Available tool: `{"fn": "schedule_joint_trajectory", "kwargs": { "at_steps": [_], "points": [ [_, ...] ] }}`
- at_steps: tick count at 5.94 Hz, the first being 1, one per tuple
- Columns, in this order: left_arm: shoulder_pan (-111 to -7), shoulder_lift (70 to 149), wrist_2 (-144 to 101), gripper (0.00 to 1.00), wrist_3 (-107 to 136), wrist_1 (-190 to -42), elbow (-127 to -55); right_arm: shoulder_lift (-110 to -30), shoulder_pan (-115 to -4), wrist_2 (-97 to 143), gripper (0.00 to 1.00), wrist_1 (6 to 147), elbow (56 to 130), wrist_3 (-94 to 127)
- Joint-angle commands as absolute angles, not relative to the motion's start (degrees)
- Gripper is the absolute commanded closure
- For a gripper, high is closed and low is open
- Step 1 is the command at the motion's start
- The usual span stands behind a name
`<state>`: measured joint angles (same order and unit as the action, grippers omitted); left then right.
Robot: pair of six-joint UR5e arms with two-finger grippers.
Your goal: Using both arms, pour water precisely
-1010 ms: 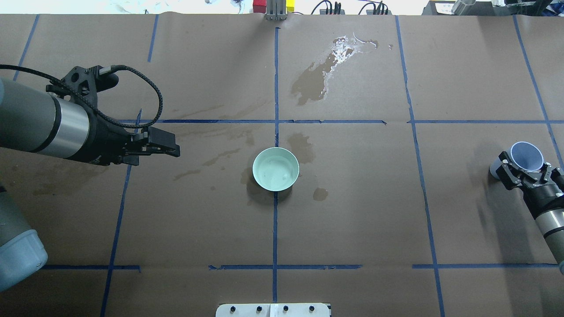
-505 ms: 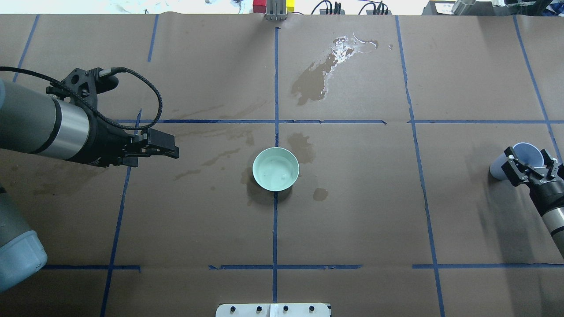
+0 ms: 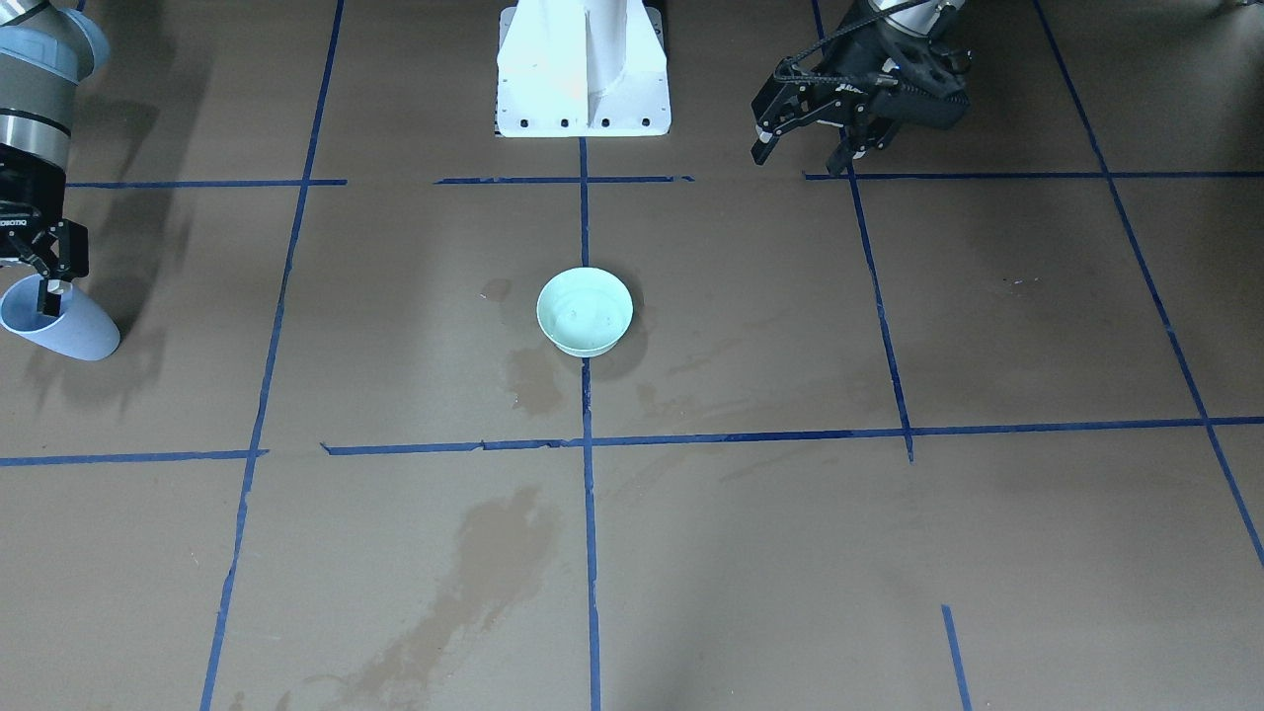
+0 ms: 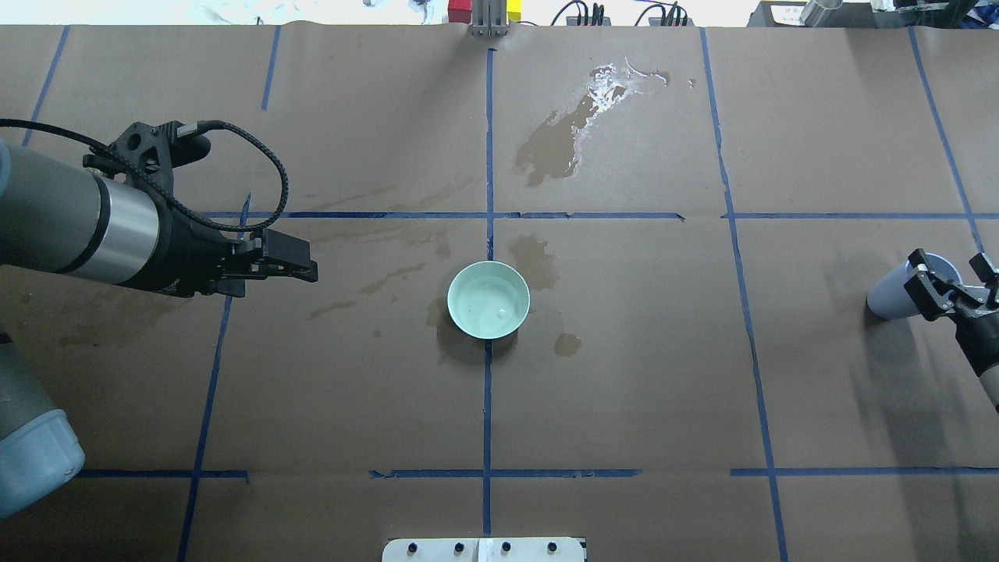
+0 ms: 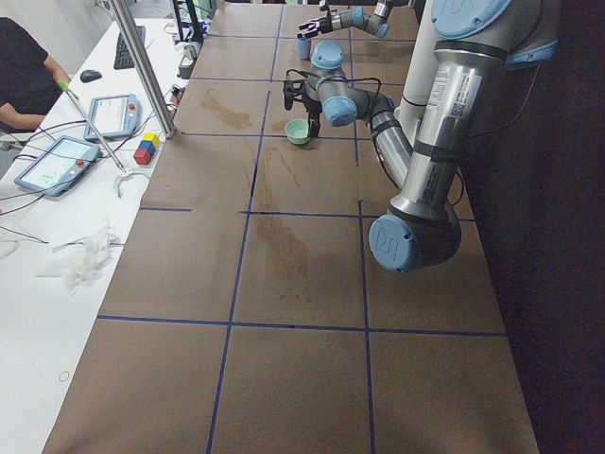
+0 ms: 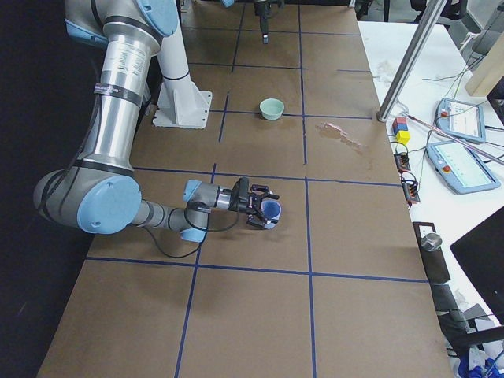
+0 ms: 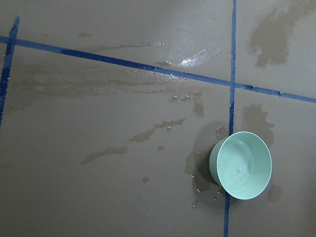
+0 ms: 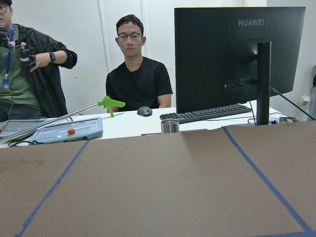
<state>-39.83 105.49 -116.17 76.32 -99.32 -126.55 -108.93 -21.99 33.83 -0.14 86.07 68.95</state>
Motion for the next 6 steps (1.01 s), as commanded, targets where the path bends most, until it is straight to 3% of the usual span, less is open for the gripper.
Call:
{"fn": "schedule_joint_trajectory", "kwargs": {
  "at_steps": [1,3,5,6],
  "points": [
    [-36.0,107.6,-115.3,0.0,80.1,-99.3,-124.8,-110.2,-27.1,40.1,0.0,-0.2,88.3,66.1],
    [-30.4,109.9,-109.4,0.0,82.6,-99.2,-121.8,-109.1,-44.1,61.3,0.0,0.1,90.1,59.3],
    [-29.5,121.2,-107.7,0.0,82.6,-98.4,-107.4,-106.3,-69.1,96.0,0.0,6.5,90.7,53.3],
    [-29.4,122.9,-107.8,0.0,82.5,-98.5,-104.4,-103.4,-79.0,108.4,0.0,13.9,90.8,43.4]
  ]
}}
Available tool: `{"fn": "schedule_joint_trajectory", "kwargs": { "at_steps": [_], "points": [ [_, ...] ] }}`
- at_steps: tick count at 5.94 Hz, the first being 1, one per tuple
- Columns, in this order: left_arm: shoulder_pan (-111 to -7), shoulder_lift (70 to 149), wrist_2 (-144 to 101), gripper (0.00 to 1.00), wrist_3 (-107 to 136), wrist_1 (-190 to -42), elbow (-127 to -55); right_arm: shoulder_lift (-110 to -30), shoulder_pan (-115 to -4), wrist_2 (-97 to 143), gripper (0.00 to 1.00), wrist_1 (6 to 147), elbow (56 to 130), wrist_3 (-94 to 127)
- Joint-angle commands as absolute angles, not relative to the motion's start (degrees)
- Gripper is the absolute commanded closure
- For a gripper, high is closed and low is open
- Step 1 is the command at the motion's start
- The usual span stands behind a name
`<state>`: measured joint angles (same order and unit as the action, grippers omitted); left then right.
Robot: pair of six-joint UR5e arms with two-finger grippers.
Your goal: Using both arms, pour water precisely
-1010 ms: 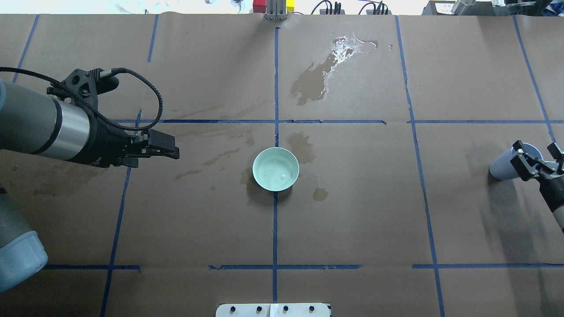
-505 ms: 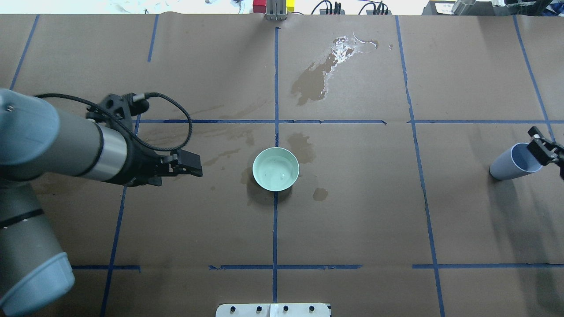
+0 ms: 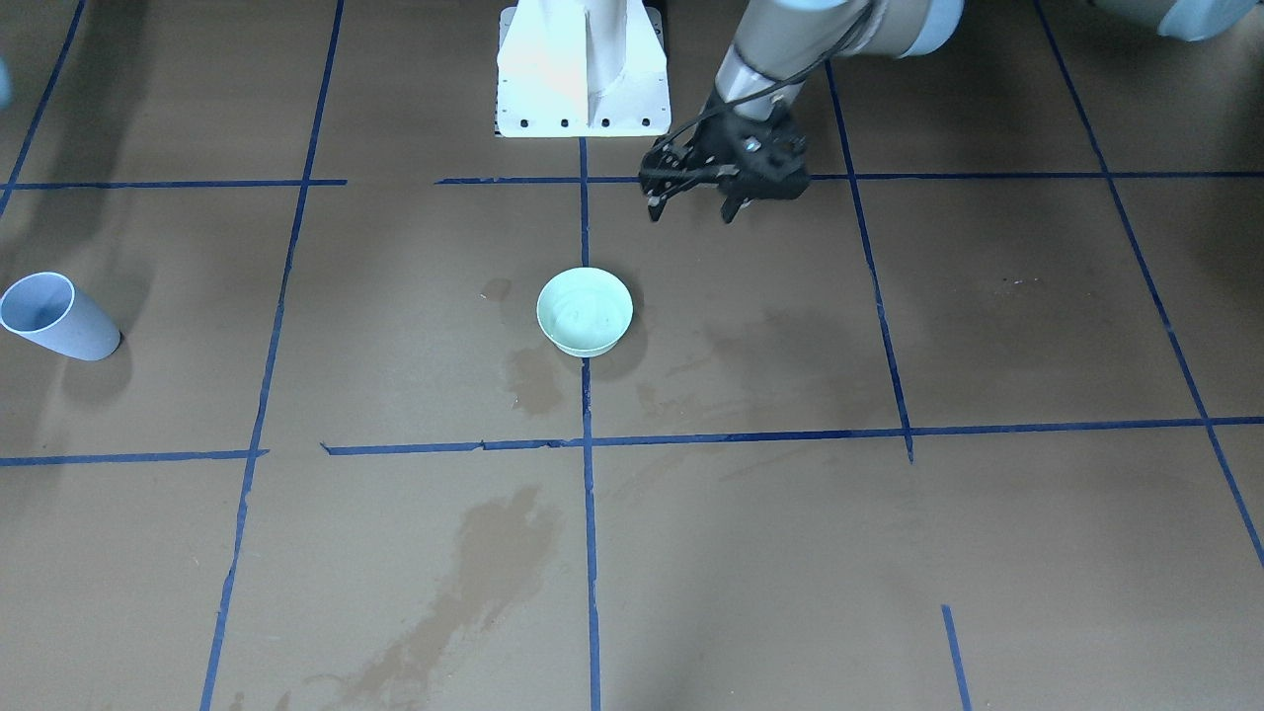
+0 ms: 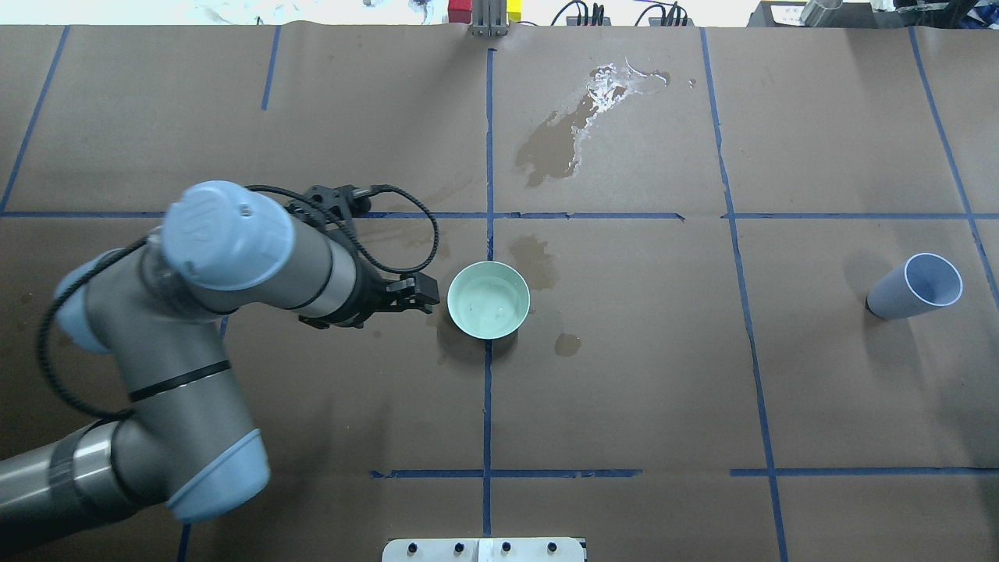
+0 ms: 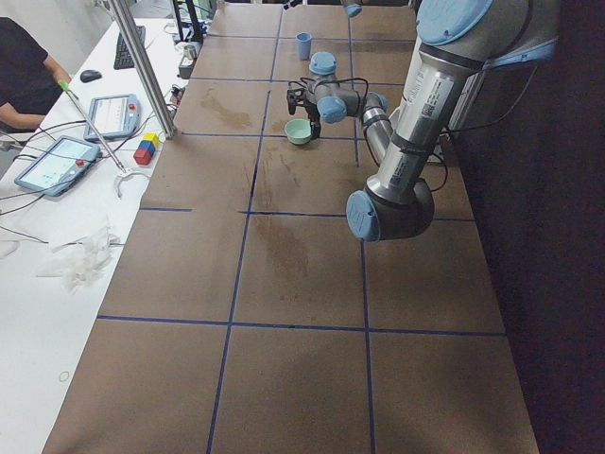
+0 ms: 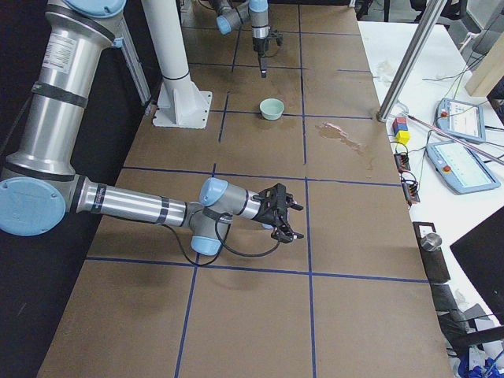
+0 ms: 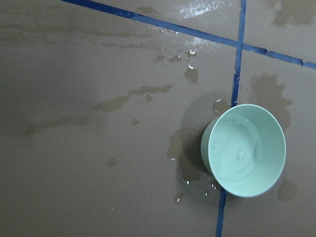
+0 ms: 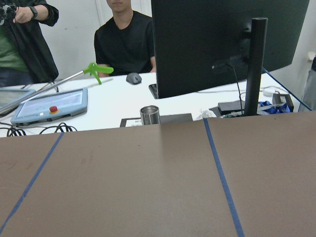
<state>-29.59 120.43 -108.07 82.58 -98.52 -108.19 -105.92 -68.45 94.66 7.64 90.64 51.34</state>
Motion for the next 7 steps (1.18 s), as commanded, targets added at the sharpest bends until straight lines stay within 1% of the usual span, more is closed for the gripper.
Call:
{"fn": "schedule_joint_trajectory", "kwargs": {
  "at_steps": [1,2,3,4,5,6,7],
  "points": [
    [-29.3,125.0,-107.8,0.0,82.5,-98.7,-100.9,-100.3,-86.1,117.3,0.0,21.7,91.0,36.8],
    [-29.2,128.0,-107.8,0.0,82.5,-98.7,-96.9,-97.1,-94.0,127.8,0.0,31.9,91.0,27.8],
    [-28.8,128.8,-107.8,0.0,82.5,-99.0,-94.5,-96.1,-98.3,133.0,0.0,42.6,92.4,18.2],
    [-27.9,129.7,-107.8,0.01,82.6,-99.1,-92.4,-96.1,-98.7,133.9,0.0,53.7,96.0,7.6],
    [-27.9,132.5,-107.5,0.04,82.8,-99.0,-89.1,-96.1,-100.4,135.8,0.0,66.6,98.8,-5.0],
    [-27.8,132.7,-107.5,0.19,83.4,-99.1,-88.4,-96.1,-101.6,137.3,0.0,77.6,101.3,-14.5],
    [-27.1,132.8,-107.5,0.43,85.5,-99.2,-87.2,-96.1,-99.5,137.3,0.0,83.9,103.7,-18.2]
  ]
}}
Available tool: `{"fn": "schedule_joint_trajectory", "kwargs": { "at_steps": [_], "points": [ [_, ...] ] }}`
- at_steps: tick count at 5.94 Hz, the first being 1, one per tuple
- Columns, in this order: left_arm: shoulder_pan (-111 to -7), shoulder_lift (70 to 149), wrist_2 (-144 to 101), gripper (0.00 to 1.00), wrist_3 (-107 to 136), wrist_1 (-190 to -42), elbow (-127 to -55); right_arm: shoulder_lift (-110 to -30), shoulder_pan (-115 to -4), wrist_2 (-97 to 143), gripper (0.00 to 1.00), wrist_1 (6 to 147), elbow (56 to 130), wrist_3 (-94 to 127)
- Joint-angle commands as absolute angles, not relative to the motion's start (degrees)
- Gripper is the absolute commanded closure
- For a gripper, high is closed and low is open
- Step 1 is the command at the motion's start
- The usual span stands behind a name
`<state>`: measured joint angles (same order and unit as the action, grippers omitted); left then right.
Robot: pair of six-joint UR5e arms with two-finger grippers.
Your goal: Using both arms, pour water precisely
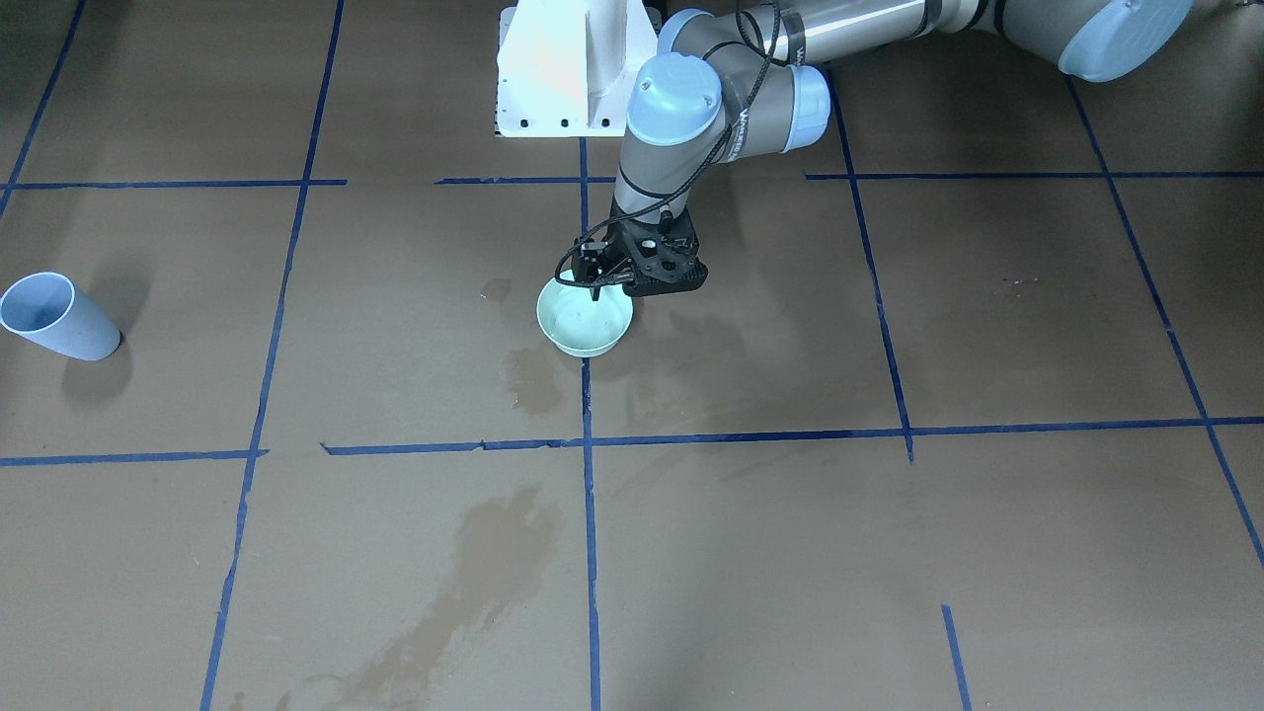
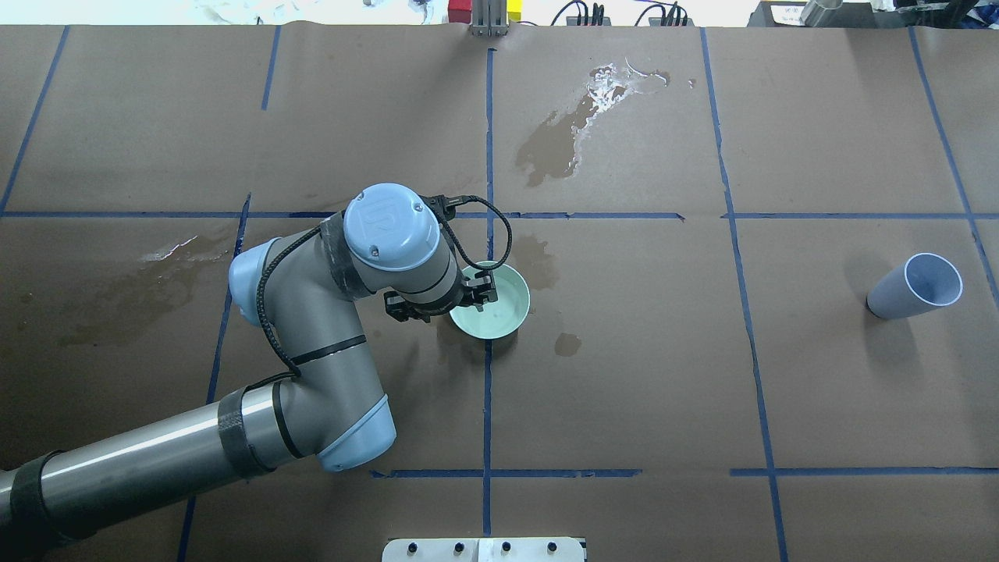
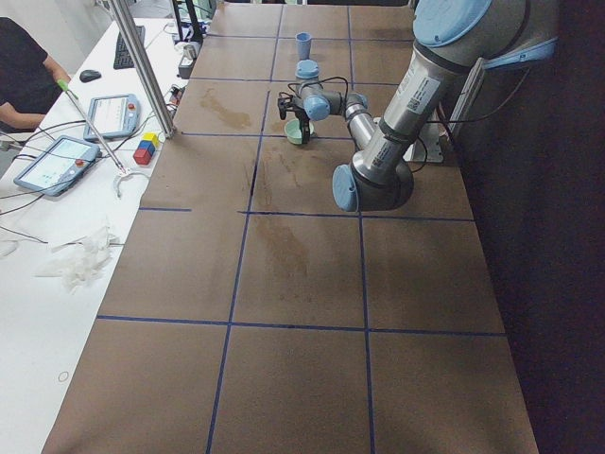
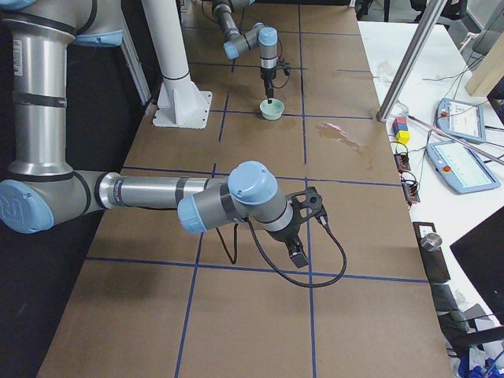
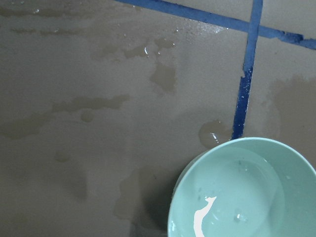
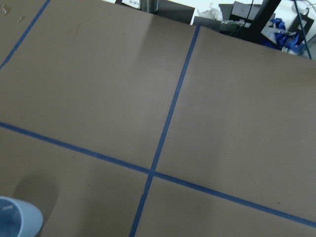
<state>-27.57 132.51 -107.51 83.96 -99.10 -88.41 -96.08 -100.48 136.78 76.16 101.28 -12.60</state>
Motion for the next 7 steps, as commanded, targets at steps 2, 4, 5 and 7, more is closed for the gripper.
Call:
{"fn": "schedule_joint_trajectory", "kwargs": {
  "at_steps": [2,4,5,7],
  "points": [
    [-26.9,132.6,-107.5,0.54,85.4,-99.2,-86.8,-96.1,-96.6,137.3,0.0,93.6,104.1,-26.6],
    [-27.1,132.3,-107.6,1.0,85.3,-100.0,-86.9,-96.0,-95.8,137.4,0.0,101.6,107.0,-30.1],
    [-27.5,132.3,-107.6,1.0,85.1,-100.0,-87.4,-95.9,-95.9,137.4,0.0,101.7,106.8,-30.1],
    [-31.8,125.6,-108.2,1.0,83.3,-100.1,-95.0,-96.4,-95.9,137.4,0.0,101.6,106.9,-30.0]
  ]
}}
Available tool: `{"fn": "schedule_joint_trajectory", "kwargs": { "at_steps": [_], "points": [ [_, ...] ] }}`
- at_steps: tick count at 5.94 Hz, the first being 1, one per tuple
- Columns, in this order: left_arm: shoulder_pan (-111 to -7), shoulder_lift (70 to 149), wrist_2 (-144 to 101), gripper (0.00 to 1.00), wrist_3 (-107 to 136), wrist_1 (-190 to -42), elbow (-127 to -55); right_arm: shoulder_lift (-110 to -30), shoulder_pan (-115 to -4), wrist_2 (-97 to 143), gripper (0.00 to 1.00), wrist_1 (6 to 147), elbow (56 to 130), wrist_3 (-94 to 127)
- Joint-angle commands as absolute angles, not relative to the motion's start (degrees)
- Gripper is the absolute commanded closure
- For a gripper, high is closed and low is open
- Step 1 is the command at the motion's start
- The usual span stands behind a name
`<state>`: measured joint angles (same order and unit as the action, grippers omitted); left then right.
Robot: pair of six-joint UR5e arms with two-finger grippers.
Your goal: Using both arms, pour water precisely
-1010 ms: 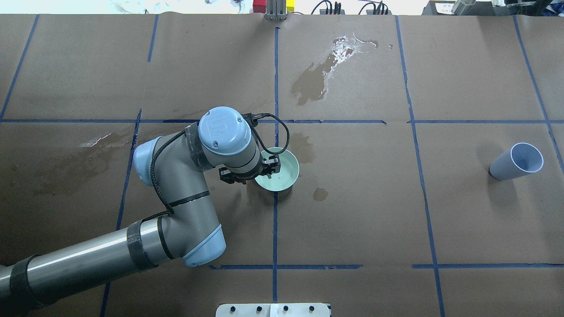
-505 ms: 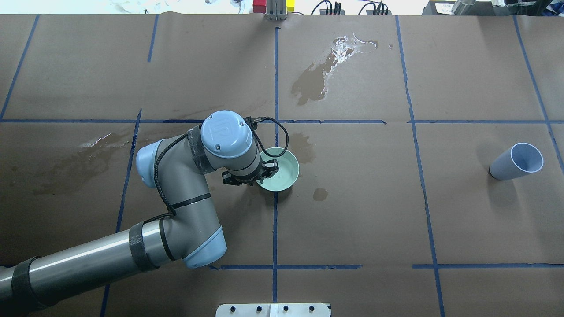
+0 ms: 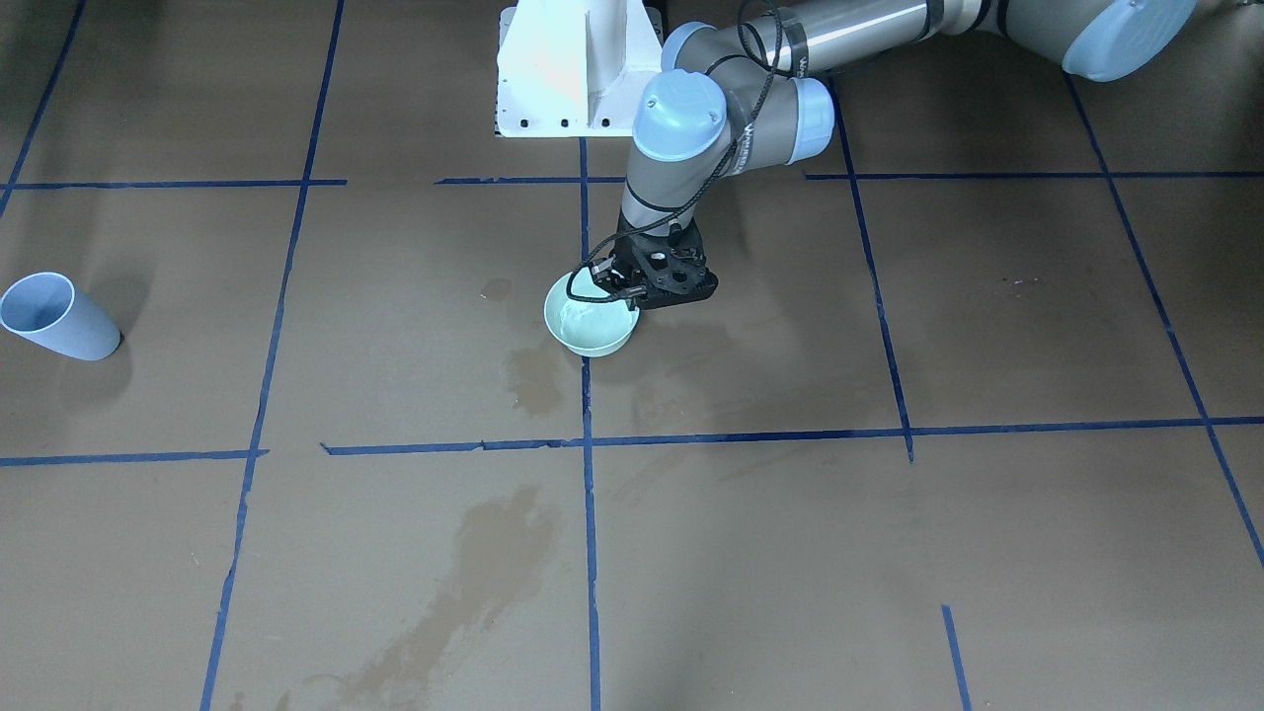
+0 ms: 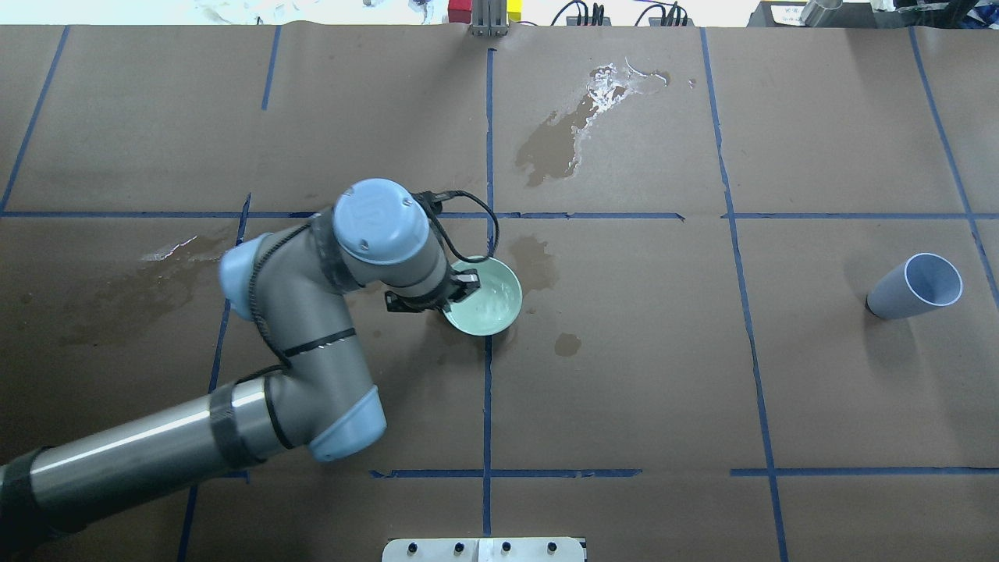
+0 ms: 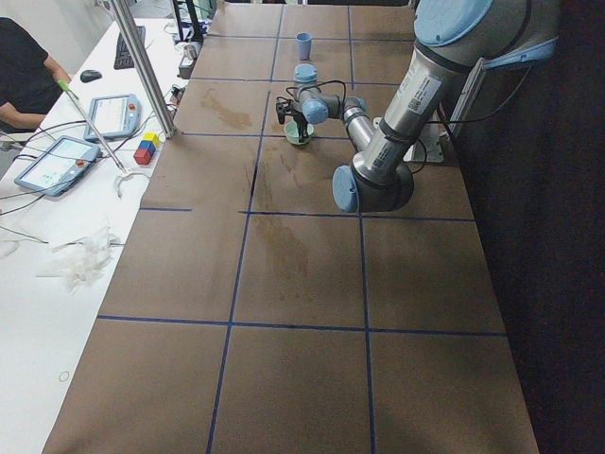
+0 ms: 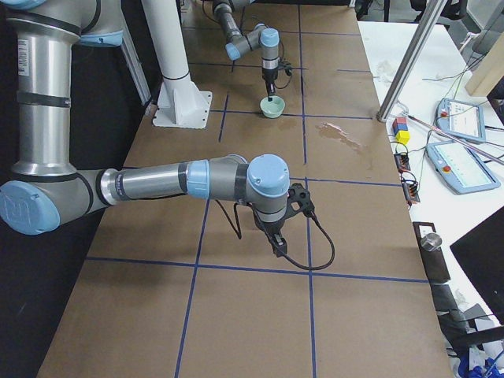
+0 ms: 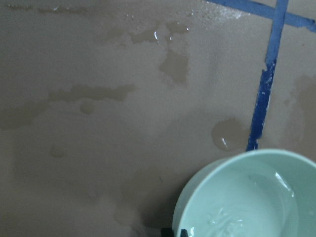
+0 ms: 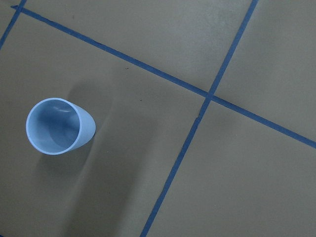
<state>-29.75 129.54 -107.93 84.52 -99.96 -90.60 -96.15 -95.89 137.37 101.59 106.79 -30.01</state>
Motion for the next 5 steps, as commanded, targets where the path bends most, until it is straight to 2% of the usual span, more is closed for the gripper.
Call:
{"fn": "schedule_joint_trajectory", "kwargs": {
  "at_steps": [1,2,5],
  "points": [
    [-34.1,121.5,-111.0,1.0,77.9,-99.9,-99.9,-96.6,-95.9,137.4,0.0,101.4,107.0,-30.0],
    [-37.3,117.4,-115.0,1.0,74.0,-100.3,-102.0,-96.6,-95.9,137.3,0.0,101.3,107.0,-29.9],
    [-50.3,104.5,-129.2,1.0,54.7,-106.0,-102.5,-98.4,-95.9,137.5,0.0,100.8,107.6,-29.8]
  ]
}}
